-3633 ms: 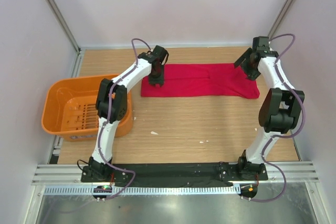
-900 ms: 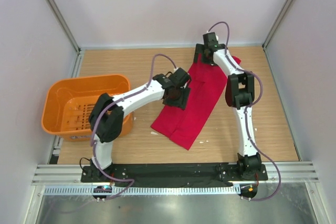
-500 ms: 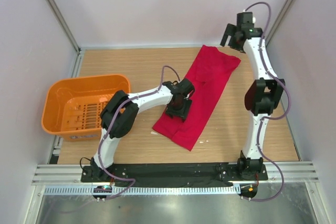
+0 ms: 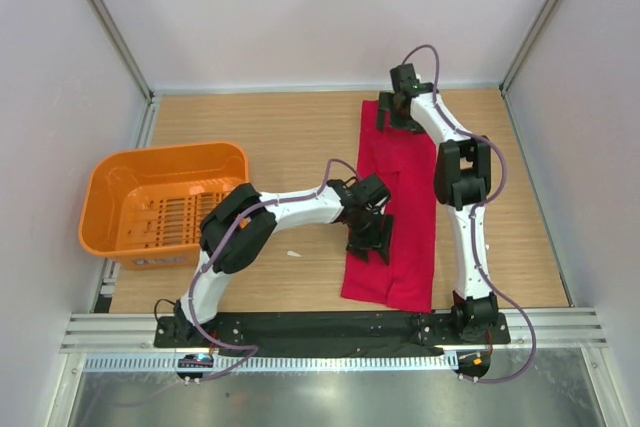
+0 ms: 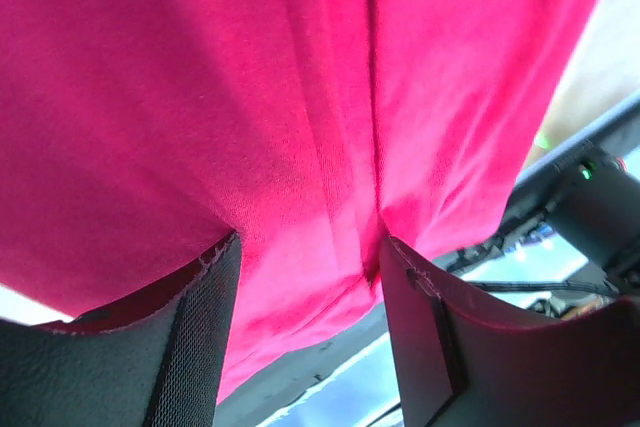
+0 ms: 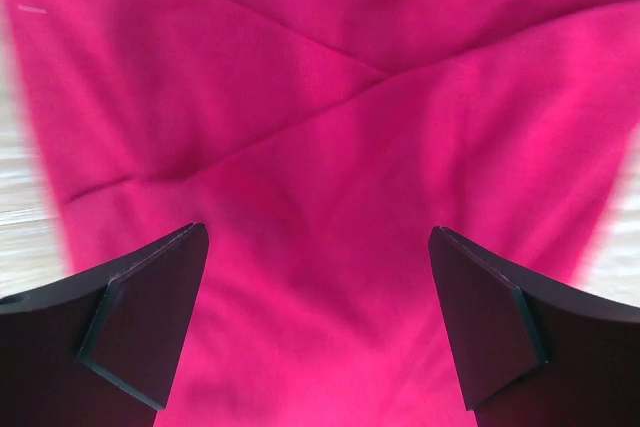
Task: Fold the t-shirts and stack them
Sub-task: Fold the tshirt
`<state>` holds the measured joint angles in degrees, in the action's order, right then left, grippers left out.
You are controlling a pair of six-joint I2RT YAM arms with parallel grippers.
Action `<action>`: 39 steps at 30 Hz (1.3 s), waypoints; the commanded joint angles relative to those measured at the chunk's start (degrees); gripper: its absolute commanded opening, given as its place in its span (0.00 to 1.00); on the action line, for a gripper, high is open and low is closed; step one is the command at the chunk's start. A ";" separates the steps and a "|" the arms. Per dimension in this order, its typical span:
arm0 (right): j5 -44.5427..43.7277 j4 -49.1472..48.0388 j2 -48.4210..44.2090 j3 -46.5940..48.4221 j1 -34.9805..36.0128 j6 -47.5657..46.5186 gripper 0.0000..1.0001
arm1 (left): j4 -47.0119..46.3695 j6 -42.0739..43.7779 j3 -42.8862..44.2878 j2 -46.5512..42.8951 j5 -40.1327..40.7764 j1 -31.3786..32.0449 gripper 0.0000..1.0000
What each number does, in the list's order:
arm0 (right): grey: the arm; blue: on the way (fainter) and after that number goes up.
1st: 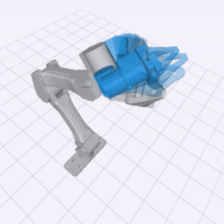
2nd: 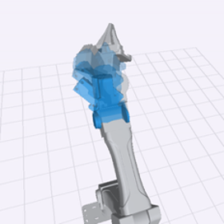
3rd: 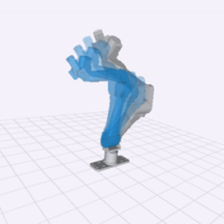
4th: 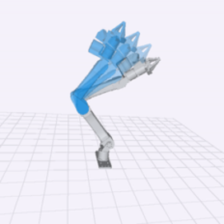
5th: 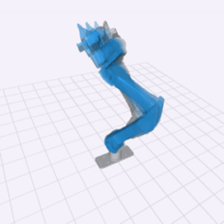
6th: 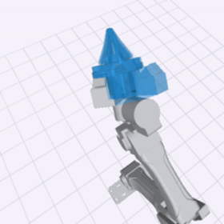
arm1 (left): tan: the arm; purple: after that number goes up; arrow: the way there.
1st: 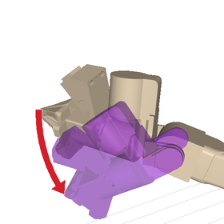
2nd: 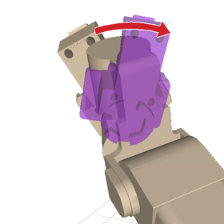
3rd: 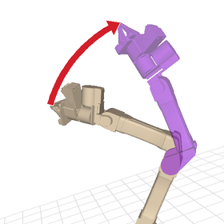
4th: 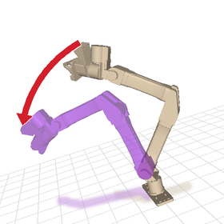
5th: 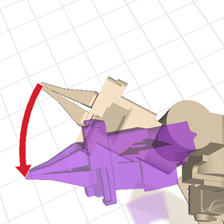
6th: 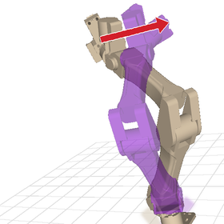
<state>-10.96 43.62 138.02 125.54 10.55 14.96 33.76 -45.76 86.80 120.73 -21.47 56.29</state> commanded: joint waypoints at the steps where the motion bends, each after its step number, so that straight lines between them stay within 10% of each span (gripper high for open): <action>1: -2.31 -2.48 1.11 1.03 0.44 -2.04 1.00 | -5.63 -3.29 -2.69 -2.85 -1.83 0.75 0.60; 8: -1.34 -5.82 6.55 -1.09 4.03 -6.69 1.00 | -2.92 0.22 -5.77 -15.68 8.45 -4.34 0.59; 18: 4.10 -8.79 19.13 20.09 8.87 1.11 0.99 | 4.56 3.22 -8.67 -26.24 13.56 -17.53 0.59; 30: -2.05 2.21 -5.17 20.28 7.39 6.05 1.00 | 3.77 3.31 -12.27 -24.40 7.42 -18.59 0.51; 35: 5.68 12.53 -21.53 2.83 3.00 3.07 1.00 | -1.32 -1.77 -19.21 -25.37 1.45 -16.31 0.43; 39: 10.17 10.90 -39.10 -29.24 -1.74 3.40 0.95 | -7.11 -7.57 -23.16 -24.93 -0.85 -13.85 0.40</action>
<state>-5.28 49.21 105.86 111.55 11.11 19.18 33.39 -47.77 65.10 95.88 -17.63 40.66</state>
